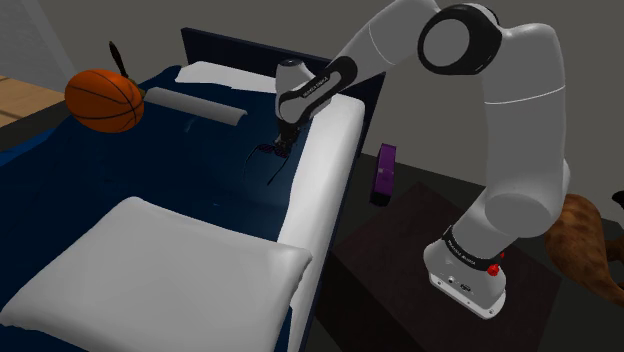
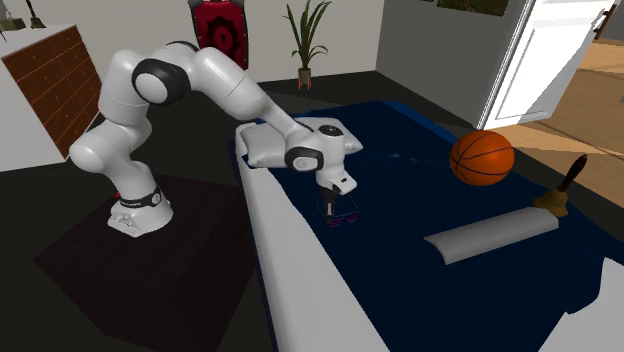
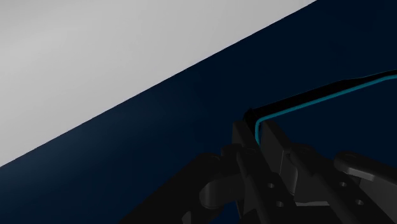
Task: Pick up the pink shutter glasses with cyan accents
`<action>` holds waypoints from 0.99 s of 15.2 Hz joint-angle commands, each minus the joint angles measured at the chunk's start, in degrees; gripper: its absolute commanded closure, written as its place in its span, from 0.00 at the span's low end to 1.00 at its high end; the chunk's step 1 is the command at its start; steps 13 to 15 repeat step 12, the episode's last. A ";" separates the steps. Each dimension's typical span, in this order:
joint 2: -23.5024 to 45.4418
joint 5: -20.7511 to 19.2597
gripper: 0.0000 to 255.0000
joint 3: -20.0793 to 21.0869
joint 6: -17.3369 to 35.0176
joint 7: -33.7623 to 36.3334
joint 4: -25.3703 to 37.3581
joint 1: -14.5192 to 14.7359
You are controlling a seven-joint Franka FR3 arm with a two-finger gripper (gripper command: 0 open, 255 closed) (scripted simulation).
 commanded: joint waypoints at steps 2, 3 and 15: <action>-1.70 0.30 1.00 0.24 -1.47 -0.25 -0.23 -0.19; -2.24 0.40 1.00 0.31 -1.99 -0.33 -0.26 -0.25; -5.95 1.14 1.00 0.83 -5.88 -0.90 -0.06 -0.59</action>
